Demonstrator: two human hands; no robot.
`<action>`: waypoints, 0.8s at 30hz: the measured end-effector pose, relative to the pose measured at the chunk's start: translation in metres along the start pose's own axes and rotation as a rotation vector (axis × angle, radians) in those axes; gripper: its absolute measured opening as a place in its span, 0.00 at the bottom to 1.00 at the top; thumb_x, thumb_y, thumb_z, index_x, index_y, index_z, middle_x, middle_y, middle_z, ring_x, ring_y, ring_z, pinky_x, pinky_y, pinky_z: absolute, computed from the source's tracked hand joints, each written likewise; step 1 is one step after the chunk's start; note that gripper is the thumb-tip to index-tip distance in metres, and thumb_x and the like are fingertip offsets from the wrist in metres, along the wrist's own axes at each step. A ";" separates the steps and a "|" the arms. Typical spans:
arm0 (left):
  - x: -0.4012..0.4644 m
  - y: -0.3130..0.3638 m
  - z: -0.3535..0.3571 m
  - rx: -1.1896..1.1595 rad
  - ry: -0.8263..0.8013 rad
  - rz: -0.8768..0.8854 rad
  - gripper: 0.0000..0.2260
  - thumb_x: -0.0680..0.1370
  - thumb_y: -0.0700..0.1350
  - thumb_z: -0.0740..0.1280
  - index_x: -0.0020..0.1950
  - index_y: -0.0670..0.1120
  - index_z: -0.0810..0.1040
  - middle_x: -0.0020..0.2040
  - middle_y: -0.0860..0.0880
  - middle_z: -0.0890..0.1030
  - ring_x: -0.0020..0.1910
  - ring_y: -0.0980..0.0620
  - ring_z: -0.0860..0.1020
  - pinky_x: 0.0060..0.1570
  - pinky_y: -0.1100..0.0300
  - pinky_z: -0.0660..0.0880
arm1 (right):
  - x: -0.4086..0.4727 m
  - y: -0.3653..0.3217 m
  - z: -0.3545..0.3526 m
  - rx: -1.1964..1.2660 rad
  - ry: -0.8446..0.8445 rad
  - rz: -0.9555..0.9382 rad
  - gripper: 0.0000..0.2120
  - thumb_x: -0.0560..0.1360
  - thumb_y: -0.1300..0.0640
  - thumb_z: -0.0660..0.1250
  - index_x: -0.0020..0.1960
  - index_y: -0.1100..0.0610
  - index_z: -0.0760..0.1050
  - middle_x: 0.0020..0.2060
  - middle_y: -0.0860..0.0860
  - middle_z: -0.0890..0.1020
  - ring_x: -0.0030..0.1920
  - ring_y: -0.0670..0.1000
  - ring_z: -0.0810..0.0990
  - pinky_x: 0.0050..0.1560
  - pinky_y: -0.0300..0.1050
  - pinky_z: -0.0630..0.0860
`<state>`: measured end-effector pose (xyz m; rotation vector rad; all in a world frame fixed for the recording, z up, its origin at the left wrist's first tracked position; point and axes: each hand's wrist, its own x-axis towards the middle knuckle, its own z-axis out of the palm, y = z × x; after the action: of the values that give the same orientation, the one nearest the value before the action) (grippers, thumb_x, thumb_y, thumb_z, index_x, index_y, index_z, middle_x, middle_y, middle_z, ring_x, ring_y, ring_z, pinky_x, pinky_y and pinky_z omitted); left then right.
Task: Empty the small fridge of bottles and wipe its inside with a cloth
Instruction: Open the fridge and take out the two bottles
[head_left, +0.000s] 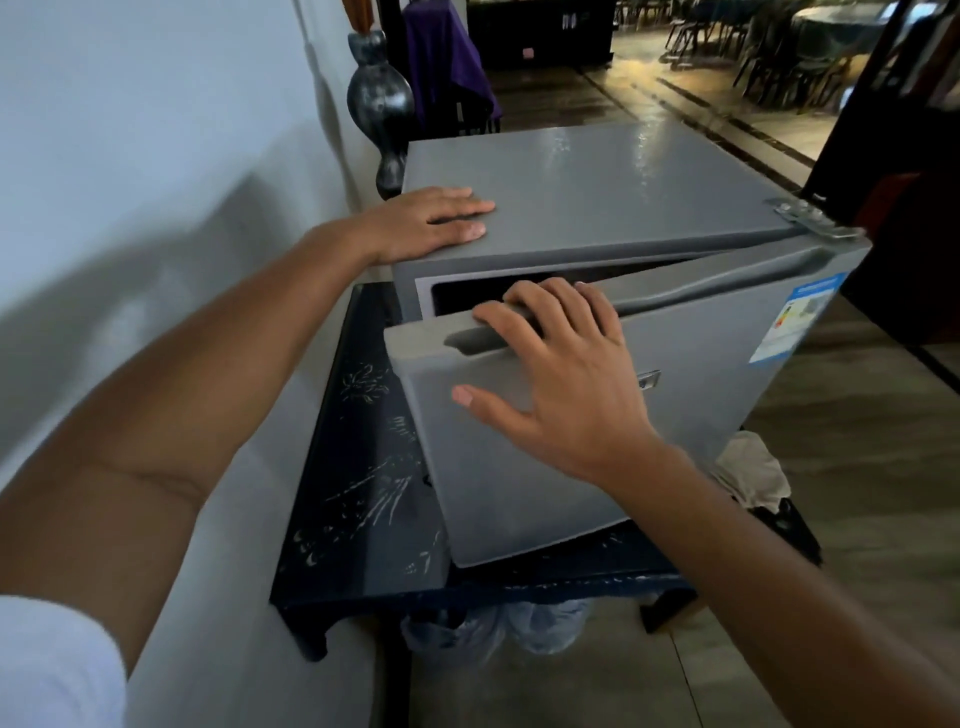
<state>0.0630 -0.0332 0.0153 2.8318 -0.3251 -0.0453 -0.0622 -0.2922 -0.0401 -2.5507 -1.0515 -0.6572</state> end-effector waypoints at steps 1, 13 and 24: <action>0.000 0.001 -0.001 0.004 -0.007 0.008 0.25 0.80 0.67 0.56 0.76 0.66 0.62 0.82 0.52 0.58 0.81 0.52 0.54 0.78 0.46 0.49 | -0.010 0.001 -0.007 0.051 0.020 -0.011 0.27 0.78 0.32 0.57 0.67 0.48 0.73 0.64 0.50 0.75 0.68 0.55 0.70 0.73 0.56 0.60; 0.008 0.042 -0.006 0.222 -0.087 0.250 0.34 0.78 0.70 0.47 0.81 0.59 0.52 0.83 0.51 0.52 0.82 0.52 0.49 0.78 0.51 0.45 | -0.118 -0.017 -0.114 0.194 -0.177 0.328 0.25 0.79 0.38 0.54 0.69 0.47 0.75 0.74 0.45 0.70 0.77 0.40 0.59 0.80 0.50 0.53; 0.024 0.058 0.003 0.206 -0.104 0.236 0.36 0.77 0.69 0.53 0.82 0.55 0.54 0.83 0.50 0.54 0.82 0.47 0.51 0.77 0.44 0.48 | -0.161 -0.033 -0.187 -0.229 -0.515 0.827 0.44 0.75 0.27 0.45 0.79 0.56 0.58 0.81 0.52 0.52 0.78 0.48 0.57 0.76 0.45 0.56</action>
<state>0.0732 -0.0931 0.0294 2.9767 -0.7233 -0.1164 -0.2422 -0.4457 0.0383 -3.0659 0.0565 0.1188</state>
